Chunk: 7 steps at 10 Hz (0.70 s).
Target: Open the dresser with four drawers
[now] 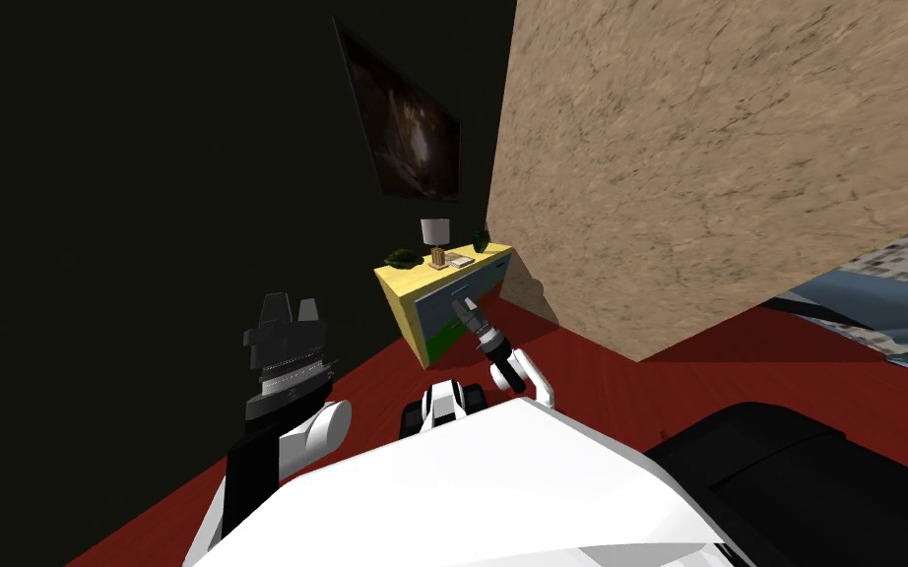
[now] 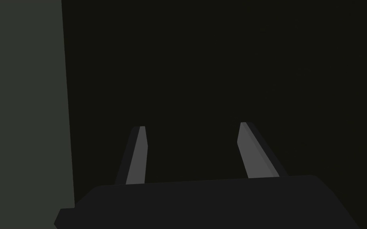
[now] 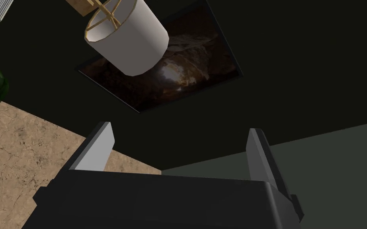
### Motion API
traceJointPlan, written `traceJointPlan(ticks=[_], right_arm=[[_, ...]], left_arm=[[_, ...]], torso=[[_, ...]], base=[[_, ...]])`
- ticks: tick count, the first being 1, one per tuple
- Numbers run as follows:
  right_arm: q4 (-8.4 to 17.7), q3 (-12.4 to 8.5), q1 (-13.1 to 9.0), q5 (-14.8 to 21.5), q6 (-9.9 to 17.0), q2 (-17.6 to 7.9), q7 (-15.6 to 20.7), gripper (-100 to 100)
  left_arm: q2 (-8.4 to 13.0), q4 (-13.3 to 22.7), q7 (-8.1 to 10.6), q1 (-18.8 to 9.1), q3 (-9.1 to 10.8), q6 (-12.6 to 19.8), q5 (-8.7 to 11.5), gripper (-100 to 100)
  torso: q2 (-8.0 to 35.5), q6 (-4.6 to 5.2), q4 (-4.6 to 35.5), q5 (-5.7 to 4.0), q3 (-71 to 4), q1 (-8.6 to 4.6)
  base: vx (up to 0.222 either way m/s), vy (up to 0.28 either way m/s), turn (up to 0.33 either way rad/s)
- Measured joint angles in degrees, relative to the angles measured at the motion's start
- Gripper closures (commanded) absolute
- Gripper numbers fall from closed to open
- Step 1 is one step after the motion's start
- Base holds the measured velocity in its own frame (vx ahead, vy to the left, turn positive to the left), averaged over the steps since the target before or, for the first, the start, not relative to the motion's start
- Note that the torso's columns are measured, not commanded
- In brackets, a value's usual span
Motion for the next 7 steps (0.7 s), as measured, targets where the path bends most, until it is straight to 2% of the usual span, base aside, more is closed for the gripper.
traceJointPlan(ticks=[7], right_arm=[[3.7, 3.0, -1.5, 11.1, 2.3, -0.6, 0.8, -100]], left_arm=[[0.0, 0.0, 0.0, 0.0, 0.0, 0.0, 0.0, 0]], torso=[[0.1, 0.0, 0.0, 0.01, 0.0, 0.05]], base=[[0.03, -0.031, 0.073]])
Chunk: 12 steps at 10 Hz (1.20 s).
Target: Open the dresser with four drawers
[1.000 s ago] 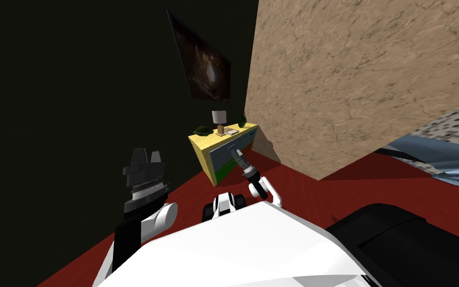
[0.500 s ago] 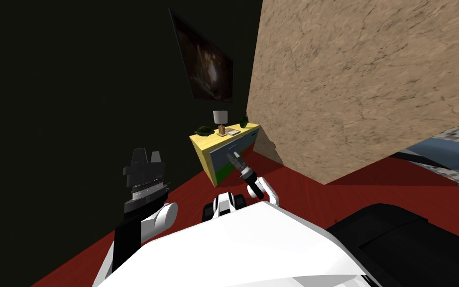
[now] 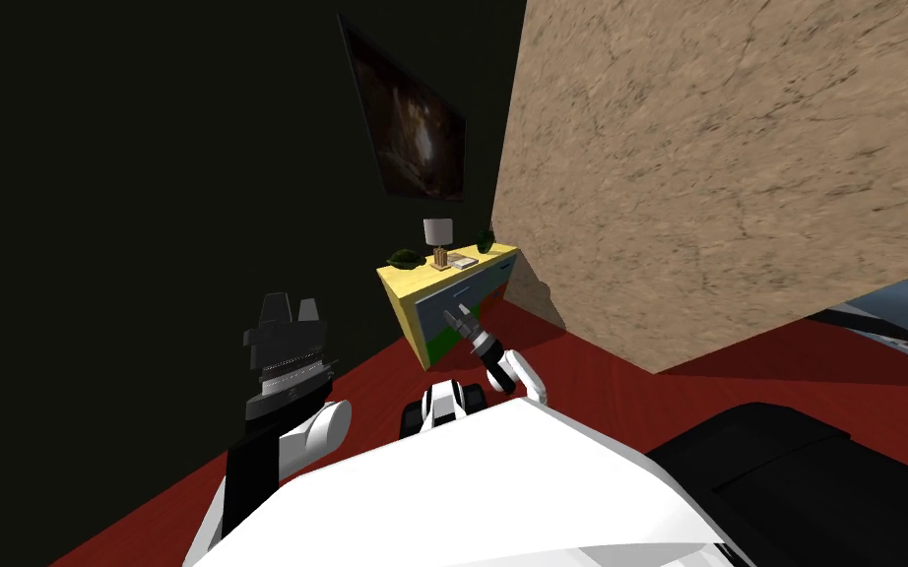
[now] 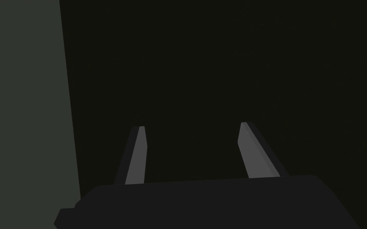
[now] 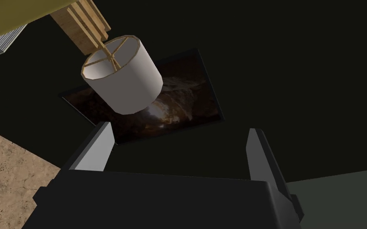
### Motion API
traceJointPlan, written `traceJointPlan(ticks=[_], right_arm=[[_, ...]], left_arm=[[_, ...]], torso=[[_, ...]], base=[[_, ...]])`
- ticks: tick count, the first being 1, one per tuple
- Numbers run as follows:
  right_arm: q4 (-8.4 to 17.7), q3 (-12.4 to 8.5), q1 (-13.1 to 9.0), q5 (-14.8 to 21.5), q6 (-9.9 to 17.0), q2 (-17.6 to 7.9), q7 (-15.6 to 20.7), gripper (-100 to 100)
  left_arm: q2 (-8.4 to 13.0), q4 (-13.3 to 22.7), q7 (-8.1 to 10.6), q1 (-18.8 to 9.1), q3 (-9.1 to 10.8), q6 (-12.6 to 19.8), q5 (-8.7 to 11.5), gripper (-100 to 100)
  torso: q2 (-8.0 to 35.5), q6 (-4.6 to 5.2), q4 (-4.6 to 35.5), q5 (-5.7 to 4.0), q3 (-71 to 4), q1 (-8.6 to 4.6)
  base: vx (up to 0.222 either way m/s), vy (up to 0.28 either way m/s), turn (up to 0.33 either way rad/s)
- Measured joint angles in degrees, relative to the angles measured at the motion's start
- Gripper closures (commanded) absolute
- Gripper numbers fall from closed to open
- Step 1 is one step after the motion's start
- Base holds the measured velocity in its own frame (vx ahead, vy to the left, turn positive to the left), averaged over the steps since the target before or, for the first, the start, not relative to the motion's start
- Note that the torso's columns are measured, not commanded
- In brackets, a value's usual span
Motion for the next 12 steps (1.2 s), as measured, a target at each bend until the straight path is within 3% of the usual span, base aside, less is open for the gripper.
traceJointPlan(ticks=[10, 12], right_arm=[[6.1, 5.3, -2.9, 17.2, 5.7, -1.2, 0.8, -100], [7.2, 5.6, -3.1, 20.6, 6.2, -1.0, 1.2, -100]], left_arm=[[0.0, 0.0, 0.0, 0.0, 0.0, 0.0, 0.0, 0], [0.0, 0.0, 0.0, 0.0, 0.0, 0.0, 0.0, 0]], torso=[[-0.1, -0.04, 0.0, -0.02, 0.0, -0.06], [0.0, 0.0, 0.0, 0.0, 0.0, 0.0]], base=[[0.029, -0.033, 0.07], [0.027, -0.031, 0.047]])
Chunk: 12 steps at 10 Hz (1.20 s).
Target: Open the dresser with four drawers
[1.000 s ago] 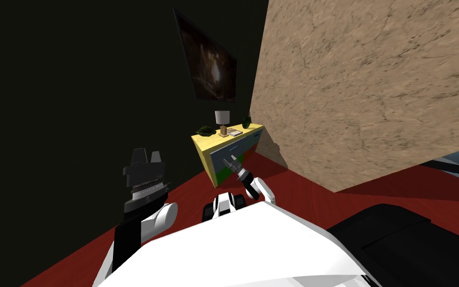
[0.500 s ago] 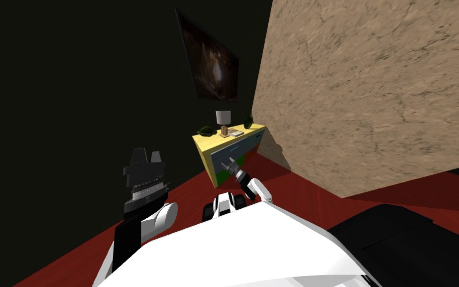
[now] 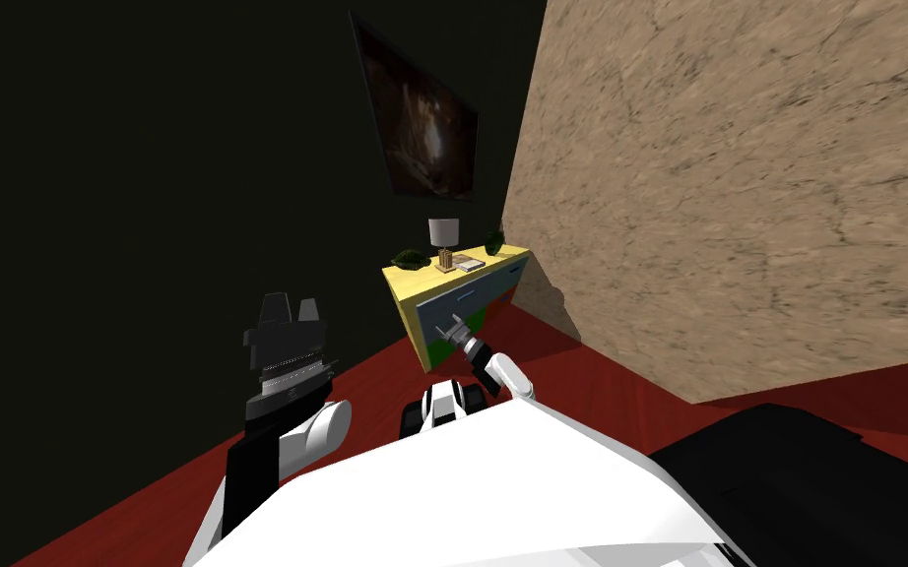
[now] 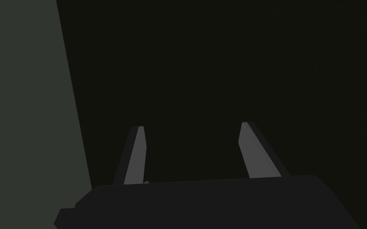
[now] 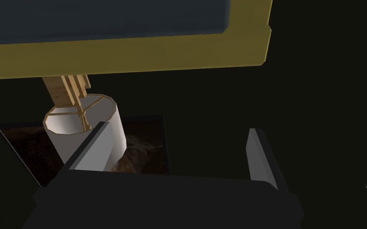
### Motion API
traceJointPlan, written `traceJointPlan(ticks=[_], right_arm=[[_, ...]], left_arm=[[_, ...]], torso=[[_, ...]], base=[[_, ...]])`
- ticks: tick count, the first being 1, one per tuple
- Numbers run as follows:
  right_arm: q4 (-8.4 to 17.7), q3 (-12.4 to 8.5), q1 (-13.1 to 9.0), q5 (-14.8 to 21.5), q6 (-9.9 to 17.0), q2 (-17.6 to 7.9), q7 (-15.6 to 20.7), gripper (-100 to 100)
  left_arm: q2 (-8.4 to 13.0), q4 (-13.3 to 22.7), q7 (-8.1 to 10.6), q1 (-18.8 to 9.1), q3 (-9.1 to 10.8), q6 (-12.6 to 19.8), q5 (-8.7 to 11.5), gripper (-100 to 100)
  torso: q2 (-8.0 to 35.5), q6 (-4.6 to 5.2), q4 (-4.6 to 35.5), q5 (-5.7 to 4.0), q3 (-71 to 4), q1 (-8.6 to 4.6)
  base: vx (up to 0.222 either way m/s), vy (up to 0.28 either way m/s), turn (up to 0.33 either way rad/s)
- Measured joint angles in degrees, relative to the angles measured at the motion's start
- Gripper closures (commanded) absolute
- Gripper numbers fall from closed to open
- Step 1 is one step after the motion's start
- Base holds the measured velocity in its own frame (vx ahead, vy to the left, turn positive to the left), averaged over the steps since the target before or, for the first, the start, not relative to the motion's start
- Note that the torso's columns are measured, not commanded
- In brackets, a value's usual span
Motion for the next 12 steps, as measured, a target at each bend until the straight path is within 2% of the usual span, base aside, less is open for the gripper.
traceJointPlan(ticks=[2, 3, 4, 6, 8, 9, 10, 11, 12], right_arm=[[1.4, 1.5, -0.6, 3.8, 1.9, -0.3, 0.1, -100], [1.8, 1.4, -0.7, 5.4, 1.9, -0.2, 0.4, -100], [3.3, 1.7, -1.2, 6.9, 2.3, 0.1, 1.0, -100], [3.7, 2.4, -1.6, 10.4, 3.6, -0.6, 0.5, -100], [5.6, 3.5, -2.4, 14.0, 5.3, -0.5, 0.9, -100], [5.7, 3.6, -2.5, 15.8, 5.7, -0.8, 0.5, -100], [7.5, 3.2, -2.8, 15.9, 5.7, 0.1, 2.6, -100], [8.1, 3.6, -3.1, 17.1, 6.4, -0.1, 3.0, -100], [8.0, 4.1, -3.3, 18.9, 7.1, -0.6, 1.9, -100]], left_arm=[[0.0, 0.0, 0.0, 0.0, 0.0, 0.0, 0.0, 0], [0.0, 0.0, 0.0, 0.0, 0.0, 0.0, 0.0, 0], [0.0, 0.0, 0.0, 0.0, 0.0, 0.0, 0.0, 0], [0.0, 0.0, 0.0, 0.0, 0.0, 0.0, 0.0, 0], [0.0, 0.0, 0.0, 0.0, 0.0, 0.0, 0.0, 0], [0.0, 0.0, 0.0, 0.0, 0.0, 0.0, 0.0, 0], [0.0, 0.0, 0.0, 0.0, 0.0, 0.0, 0.0, 0], [0.0, 0.0, 0.0, 0.0, 0.0, 0.0, 0.0, 0], [0.0, 0.0, 0.0, 0.0, 0.0, 0.0, 0.0, 0]], torso=[[0.0, -0.01, 0.0, -0.02, 0.0, -0.07], [0.0, -0.01, 0.0, 0.0, 0.0, 0.0], [0.0, -0.04, 0.0, -0.01, 0.0, -0.02], [0.0, -0.01, 0.0, 0.0, 0.0, -0.01], [-0.1, -0.01, 0.0, -0.02, 0.0, -0.06], [0.0, -0.01, 0.0, 0.0, 0.0, 0.0], [-0.1, -0.03, 0.0, -0.01, 0.0, -0.04], [0.0, -0.01, 0.0, -0.02, 0.0, -0.06], [0.0, -0.01, 0.0, 0.0, 0.0, 0.01]], base=[[0.027, -0.036, 0.036], [0.025, -0.033, 0.106], [0.032, -0.036, 0.067], [0.02, -0.031, 0.041], [0.027, -0.033, 0.031], [0.03, -0.039, 0.091], [0.03, -0.045, 0.056], [0.017, -0.021, -0.004], [0.007, -0.001, -0.009]])
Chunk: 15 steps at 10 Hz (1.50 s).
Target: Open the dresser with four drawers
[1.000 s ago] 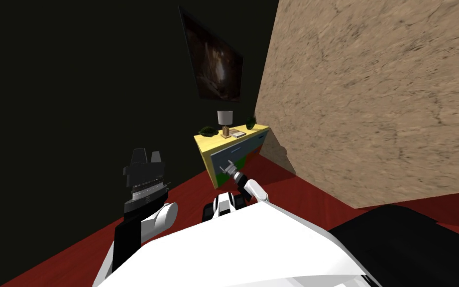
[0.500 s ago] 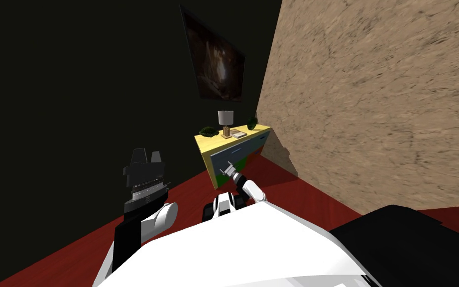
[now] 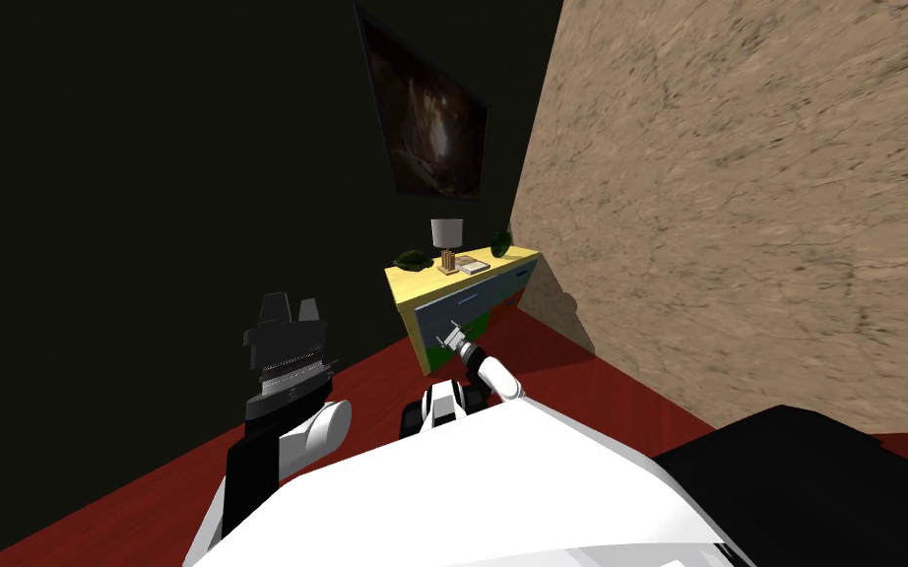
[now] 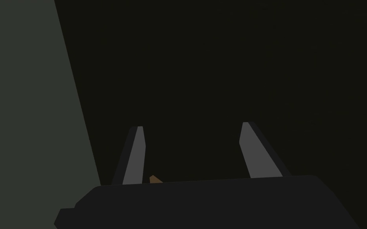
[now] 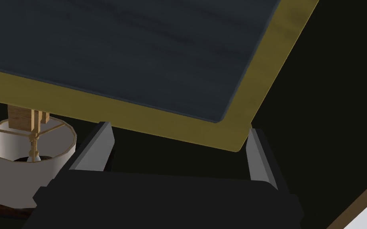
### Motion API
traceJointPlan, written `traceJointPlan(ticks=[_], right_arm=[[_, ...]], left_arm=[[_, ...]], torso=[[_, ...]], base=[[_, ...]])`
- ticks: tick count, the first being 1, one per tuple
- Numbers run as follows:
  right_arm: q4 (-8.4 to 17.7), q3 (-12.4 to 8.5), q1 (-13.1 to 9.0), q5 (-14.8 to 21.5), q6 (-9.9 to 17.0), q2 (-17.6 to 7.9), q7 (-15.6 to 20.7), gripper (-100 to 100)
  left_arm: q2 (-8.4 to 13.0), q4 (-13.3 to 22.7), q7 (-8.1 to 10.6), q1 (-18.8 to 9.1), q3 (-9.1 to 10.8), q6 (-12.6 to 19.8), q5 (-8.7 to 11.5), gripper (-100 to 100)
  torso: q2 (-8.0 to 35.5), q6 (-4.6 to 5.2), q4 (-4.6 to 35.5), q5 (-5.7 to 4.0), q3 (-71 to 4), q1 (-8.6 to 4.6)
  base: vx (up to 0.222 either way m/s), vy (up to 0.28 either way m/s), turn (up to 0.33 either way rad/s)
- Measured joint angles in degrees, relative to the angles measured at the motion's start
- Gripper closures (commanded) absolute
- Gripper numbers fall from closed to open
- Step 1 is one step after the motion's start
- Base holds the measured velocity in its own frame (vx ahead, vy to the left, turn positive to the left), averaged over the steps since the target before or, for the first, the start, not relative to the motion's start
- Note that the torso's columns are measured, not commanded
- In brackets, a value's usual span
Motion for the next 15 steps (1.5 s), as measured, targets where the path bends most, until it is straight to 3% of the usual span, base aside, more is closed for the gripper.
traceJointPlan(ticks=[5, 7, 15], right_arm=[[1.9, 1.0, -0.9, 6.4, 2.5, -0.3, -0.4, -100], [3.7, 1.2, -1.7, 11.3, 3.9, -0.1, -1.4, -100], [9.7, 3.1, -4.2, 23.8, 11.5, -0.7, -0.1, -100]], left_arm=[[0.0, 0.0, 0.0, 0.0, 0.0, 0.0, 0.0, 0], [0.0, 0.0, 0.0, 0.0, 0.0, 0.0, 0.0, 0], [0.0, 0.0, 0.0, 0.0, 0.0, 0.0, 0.0, 0]], torso=[[0.0, -0.01, 0.0, 0.0, 0.0, 0.01], [-0.1, 0.01, 0.0, -0.03, 0.0, -0.1], [0.0, 0.0, 0.0, 0.01, 0.0, 0.02]], base=[[0.021, -0.024, 0.044], [0.032, -0.044, 0.055], [0.026, -0.032, 0.031]])
